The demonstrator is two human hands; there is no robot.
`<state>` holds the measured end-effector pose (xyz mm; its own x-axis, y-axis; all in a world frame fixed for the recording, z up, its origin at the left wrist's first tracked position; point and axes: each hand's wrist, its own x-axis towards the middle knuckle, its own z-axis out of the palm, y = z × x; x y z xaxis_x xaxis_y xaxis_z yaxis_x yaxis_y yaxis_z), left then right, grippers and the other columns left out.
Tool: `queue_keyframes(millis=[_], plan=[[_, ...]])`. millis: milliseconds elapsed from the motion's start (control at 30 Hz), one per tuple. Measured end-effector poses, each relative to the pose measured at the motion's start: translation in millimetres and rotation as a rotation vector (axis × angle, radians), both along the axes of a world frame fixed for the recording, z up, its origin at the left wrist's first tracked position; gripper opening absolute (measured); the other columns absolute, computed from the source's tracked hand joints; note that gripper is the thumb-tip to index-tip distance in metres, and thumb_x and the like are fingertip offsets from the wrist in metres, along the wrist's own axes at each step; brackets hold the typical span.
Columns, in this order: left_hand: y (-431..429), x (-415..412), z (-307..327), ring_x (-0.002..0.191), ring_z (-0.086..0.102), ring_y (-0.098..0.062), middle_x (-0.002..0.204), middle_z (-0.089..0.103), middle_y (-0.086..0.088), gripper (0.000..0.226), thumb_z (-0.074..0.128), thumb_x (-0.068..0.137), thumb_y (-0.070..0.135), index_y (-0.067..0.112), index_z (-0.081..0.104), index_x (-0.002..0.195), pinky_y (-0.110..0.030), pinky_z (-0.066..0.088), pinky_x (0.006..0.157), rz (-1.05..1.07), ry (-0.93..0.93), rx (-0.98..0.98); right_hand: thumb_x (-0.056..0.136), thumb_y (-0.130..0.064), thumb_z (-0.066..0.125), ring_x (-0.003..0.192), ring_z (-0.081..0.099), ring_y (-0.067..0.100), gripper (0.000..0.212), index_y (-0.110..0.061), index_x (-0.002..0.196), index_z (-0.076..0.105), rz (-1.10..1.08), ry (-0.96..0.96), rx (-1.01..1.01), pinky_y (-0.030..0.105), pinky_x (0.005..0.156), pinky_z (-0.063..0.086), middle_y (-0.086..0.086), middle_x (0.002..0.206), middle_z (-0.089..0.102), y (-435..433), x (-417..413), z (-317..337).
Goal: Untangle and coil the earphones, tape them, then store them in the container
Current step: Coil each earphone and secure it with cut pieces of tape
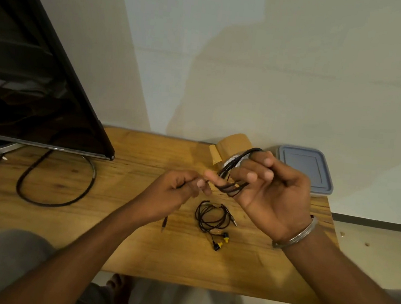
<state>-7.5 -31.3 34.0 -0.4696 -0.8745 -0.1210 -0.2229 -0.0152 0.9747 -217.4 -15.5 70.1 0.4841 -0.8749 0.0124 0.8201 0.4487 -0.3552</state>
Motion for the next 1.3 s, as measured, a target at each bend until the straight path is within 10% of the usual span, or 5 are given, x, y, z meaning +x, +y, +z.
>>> queue_keyframes(millis=[233,433,533,967,1300], plan=[[7.7,-4.8,-4.6,0.063,0.053,-0.019,0.070,0.063,-0.003,0.023,0.054,0.101,0.031,0.027,0.076,0.097,-0.028,0.040,0.065,-0.206,-0.151,-0.042,0.099,-0.023,0.038,0.089,0.067,0.029,0.030,-0.013,0.077,0.055,-0.315,0.263,0.015,0.062,0.110,0.035,0.003,0.071,0.059,-3.6,-4.1,-2.9],[6.1,-3.1,-4.9,0.063,0.059,-0.023,0.074,0.070,-0.001,0.016,0.061,0.097,0.029,0.027,0.076,0.092,-0.037,0.045,0.058,-0.166,-0.183,-0.172,0.102,-0.023,0.041,0.093,0.070,0.020,0.030,-0.008,0.091,0.065,-0.490,1.369,-0.635,0.033,0.083,0.054,0.003,0.092,0.073,-3.2,3.1,-28.1],[4.0,-1.8,-0.8,0.055,0.049,-0.012,0.064,0.063,0.002,0.014,0.065,0.095,0.027,0.025,0.074,0.084,-0.031,0.039,0.053,-0.108,-0.171,-0.289,0.103,-0.024,0.045,0.075,0.062,0.006,0.024,-0.024,0.086,0.062,-0.353,1.580,-0.854,0.025,0.065,0.047,-0.010,0.080,0.065,3.6,9.8,-39.1],[-0.7,0.4,4.2,0.068,0.051,-0.011,0.075,0.058,0.000,0.022,0.063,0.089,0.039,0.017,0.064,0.086,-0.029,0.041,0.060,0.052,0.066,-0.218,0.091,-0.023,0.046,0.041,0.017,0.011,0.031,-0.014,0.062,0.049,0.246,0.669,-0.138,0.028,0.051,0.033,-0.006,0.046,0.026,5.5,19.0,-20.9],[5.8,-10.4,1.2,0.105,0.065,-0.022,0.102,0.071,-0.004,0.021,0.069,0.091,0.029,0.014,0.078,0.101,-0.040,0.053,0.091,0.146,0.179,-0.139,0.084,-0.027,0.044,0.037,0.018,0.006,0.033,-0.018,0.052,0.045,0.180,0.668,0.068,0.025,0.045,0.017,-0.009,0.043,0.023,9.9,22.3,-18.5]])
